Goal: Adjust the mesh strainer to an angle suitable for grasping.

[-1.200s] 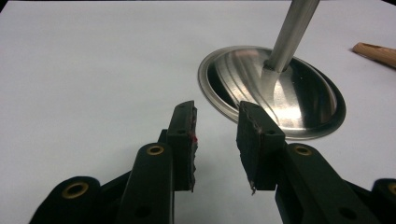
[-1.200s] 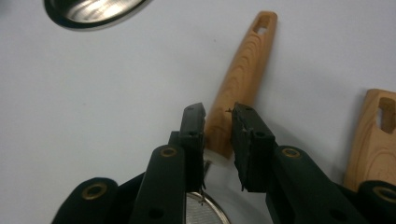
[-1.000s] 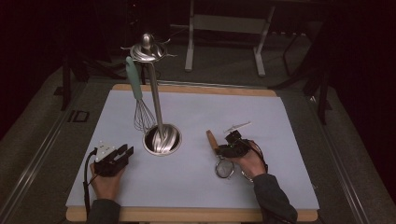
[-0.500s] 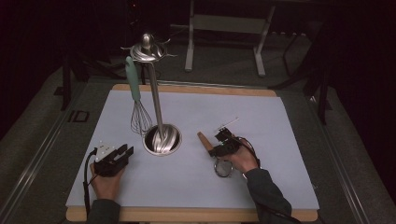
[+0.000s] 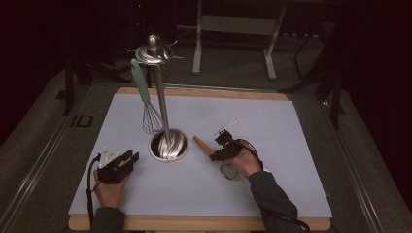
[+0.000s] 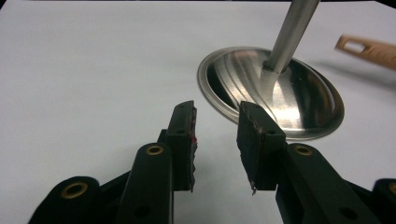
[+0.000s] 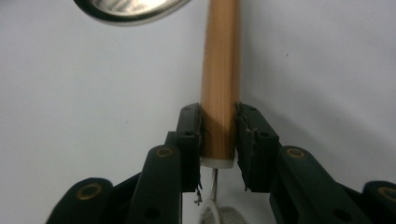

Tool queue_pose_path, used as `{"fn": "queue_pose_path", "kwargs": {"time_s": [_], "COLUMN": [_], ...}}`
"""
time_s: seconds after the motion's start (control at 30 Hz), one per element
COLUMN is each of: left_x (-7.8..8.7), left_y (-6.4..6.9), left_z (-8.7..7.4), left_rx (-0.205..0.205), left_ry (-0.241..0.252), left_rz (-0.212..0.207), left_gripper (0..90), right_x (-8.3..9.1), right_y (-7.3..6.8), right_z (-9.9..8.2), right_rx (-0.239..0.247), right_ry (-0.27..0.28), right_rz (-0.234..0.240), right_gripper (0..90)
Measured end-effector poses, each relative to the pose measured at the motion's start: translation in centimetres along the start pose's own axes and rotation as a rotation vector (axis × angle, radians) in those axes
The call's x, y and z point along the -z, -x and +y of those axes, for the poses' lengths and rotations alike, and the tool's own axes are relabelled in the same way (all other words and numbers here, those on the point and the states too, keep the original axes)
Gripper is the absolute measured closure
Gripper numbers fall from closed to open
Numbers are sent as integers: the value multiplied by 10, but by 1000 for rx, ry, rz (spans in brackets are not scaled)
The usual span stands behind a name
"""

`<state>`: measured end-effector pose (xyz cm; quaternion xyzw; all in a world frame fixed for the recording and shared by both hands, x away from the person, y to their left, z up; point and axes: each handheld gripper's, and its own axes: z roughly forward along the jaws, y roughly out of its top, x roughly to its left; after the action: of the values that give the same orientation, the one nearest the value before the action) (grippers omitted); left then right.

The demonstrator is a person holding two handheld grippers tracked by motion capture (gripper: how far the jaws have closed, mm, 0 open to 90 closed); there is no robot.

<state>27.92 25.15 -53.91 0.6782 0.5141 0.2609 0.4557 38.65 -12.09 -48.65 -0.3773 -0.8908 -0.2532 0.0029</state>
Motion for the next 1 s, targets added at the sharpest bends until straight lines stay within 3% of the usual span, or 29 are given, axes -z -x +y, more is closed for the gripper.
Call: {"fn": "queue_pose_path", "kwargs": {"time_s": [0.6, 1.0], "left_x": [0, 0], "left_y": [0, 0], "left_z": [0, 0], "left_rx": [0, 2], "left_ry": [-1, -1], "left_rz": [2, 2], "left_gripper": [670, 669], "right_x": [23, 39], "right_y": [4, 3], "right_z": [1, 8], "right_rx": [44, 74], "right_ry": [97, 149], "right_rz": [55, 55], "right_gripper": [721, 722]}}
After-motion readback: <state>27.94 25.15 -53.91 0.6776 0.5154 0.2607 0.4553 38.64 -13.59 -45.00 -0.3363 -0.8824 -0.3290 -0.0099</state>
